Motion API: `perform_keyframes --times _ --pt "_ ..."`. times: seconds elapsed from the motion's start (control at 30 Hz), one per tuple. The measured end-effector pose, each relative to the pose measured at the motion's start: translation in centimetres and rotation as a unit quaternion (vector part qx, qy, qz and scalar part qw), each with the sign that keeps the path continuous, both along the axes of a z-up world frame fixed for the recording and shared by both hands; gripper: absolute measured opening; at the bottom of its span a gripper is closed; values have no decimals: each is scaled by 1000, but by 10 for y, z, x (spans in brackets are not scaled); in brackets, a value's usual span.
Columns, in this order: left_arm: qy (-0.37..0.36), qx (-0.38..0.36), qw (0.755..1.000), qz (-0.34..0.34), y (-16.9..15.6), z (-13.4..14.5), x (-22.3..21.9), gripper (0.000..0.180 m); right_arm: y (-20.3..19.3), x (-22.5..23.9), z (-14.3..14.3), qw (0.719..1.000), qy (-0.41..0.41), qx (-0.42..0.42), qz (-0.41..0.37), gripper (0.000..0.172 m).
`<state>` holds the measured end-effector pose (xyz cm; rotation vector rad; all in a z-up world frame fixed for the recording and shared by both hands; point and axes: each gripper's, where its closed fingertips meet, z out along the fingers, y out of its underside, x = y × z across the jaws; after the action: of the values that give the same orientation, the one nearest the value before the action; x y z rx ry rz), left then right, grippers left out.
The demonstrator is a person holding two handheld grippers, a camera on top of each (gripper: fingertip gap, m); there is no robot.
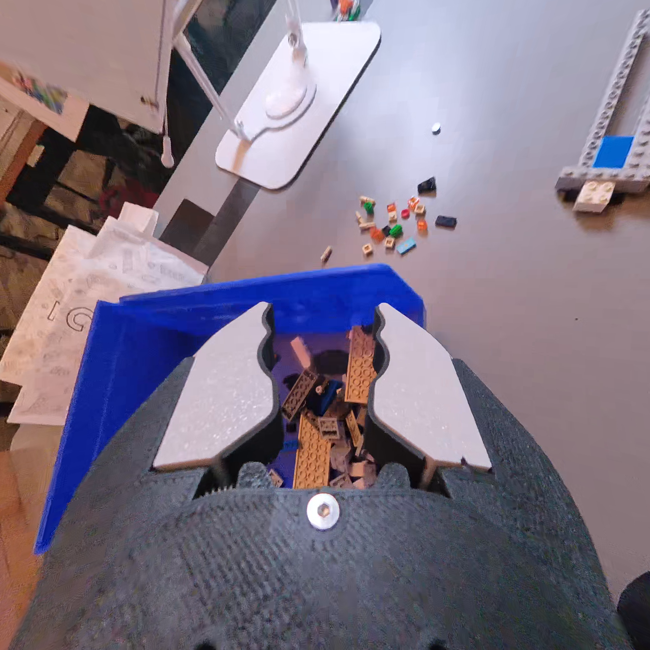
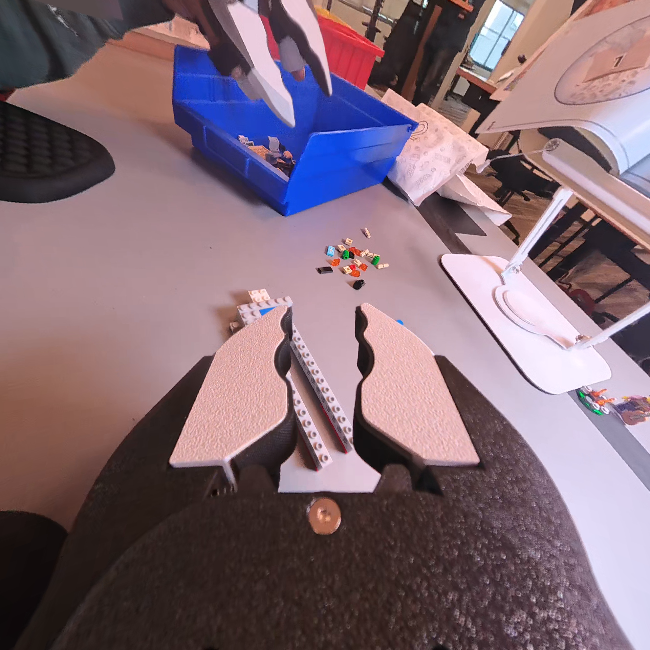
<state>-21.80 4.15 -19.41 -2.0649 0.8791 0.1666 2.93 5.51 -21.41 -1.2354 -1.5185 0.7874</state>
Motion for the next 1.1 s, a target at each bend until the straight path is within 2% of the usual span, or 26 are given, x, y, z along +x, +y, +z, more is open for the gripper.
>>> perform_keyframes --times 0.1,0.2,0.3,0.43,0.53,0.67,0.83,0.97,1.1 --pt "-27 24 999 -41 0 11 33 43 4 5 -12 999 -39 -19 6 41" --pt "-56 14 994 -96 -6 7 74 37 8 14 -30 994 -101 -41 15 52" --pt "-71 -26 986 -150 -17 -14 112 36 17 29 -48 986 -157 -57 16 59" --pt "-68 -77 976 -193 -24 -52 144 36 32 43 -63 978 -187 -89 7 54" --pt "-73 -107 970 -206 -25 -78 157 36 32 42 -72 975 -202 -96 11 47" --pt "-85 -118 966 -215 -24 -95 171 37 27 36 -81 972 -226 -61 19 34" --pt "-84 -116 964 -223 -25 -101 178 37 23 35 -76 974 -222 -39 24 29" --pt "-88 -113 962 -234 -28 -102 182 17 18 37 -70 975 -217 -41 31 29" --pt "-80 -102 959 -250 -30 -101 185 16 4 47 -80 962 -254 -80 64 31"
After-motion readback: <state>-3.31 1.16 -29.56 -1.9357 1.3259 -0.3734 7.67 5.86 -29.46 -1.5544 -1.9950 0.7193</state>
